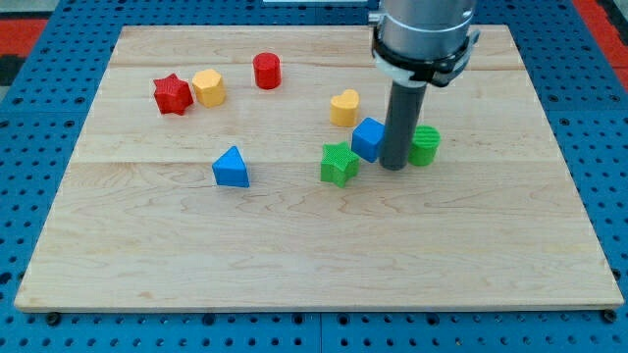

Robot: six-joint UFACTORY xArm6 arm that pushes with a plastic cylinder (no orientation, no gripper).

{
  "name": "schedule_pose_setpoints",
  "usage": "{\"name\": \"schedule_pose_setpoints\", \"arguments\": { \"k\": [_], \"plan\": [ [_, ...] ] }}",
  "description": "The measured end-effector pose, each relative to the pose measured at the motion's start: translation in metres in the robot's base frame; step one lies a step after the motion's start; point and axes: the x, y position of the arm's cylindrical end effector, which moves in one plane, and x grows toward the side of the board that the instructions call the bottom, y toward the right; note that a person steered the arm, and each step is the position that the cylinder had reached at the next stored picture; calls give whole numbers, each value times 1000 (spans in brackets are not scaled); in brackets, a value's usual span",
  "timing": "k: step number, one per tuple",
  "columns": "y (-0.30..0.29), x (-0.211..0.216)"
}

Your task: Move blue cube towards green circle

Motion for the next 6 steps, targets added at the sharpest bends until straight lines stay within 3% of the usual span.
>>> {"name": "schedule_pose_setpoints", "arguments": {
  "k": [2,4,6],
  "plan": [
    [-60,-17],
    [9,-42],
    [27,-11]
  ]
}}
